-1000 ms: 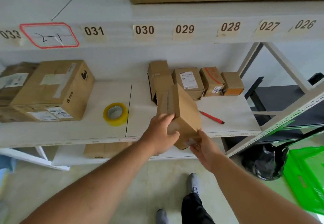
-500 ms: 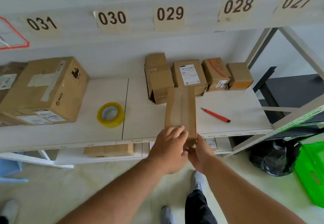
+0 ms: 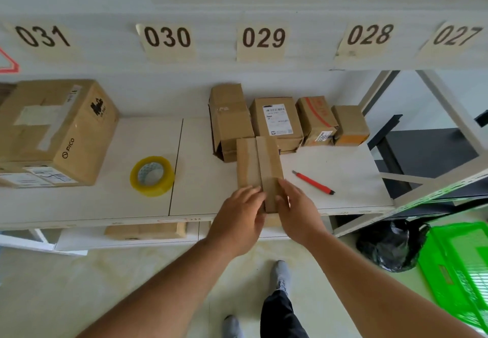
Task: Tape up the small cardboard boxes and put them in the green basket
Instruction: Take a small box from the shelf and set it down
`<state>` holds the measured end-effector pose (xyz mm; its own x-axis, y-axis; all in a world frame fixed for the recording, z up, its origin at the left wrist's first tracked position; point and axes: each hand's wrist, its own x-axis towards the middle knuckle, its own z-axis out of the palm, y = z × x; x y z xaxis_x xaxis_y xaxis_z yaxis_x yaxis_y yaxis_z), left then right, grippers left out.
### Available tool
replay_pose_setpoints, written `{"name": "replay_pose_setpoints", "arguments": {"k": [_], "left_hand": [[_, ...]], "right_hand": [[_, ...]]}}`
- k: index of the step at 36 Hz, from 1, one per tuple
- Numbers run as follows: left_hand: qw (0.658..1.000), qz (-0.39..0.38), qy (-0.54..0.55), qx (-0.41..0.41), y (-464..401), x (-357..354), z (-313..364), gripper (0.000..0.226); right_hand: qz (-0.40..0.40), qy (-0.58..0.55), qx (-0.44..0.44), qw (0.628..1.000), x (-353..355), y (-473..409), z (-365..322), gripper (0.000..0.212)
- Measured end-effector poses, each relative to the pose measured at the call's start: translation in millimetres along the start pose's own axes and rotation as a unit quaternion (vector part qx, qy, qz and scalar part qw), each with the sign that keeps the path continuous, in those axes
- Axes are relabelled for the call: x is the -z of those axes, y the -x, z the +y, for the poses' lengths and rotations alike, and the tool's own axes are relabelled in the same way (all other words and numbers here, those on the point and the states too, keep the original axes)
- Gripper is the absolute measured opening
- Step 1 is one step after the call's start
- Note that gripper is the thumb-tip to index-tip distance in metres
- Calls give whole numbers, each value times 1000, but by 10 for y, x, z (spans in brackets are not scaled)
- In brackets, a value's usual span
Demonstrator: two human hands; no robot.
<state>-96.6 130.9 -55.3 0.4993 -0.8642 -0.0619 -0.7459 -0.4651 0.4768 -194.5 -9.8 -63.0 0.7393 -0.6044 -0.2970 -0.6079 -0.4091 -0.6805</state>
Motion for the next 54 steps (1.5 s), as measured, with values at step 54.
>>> {"name": "replay_pose_setpoints", "arguments": {"k": [54], "left_hand": [[899,12,344,271,-686,-191,-298,64]], "right_hand": [[-65,-152,-29,986,-104,-671,-39,53]]}}
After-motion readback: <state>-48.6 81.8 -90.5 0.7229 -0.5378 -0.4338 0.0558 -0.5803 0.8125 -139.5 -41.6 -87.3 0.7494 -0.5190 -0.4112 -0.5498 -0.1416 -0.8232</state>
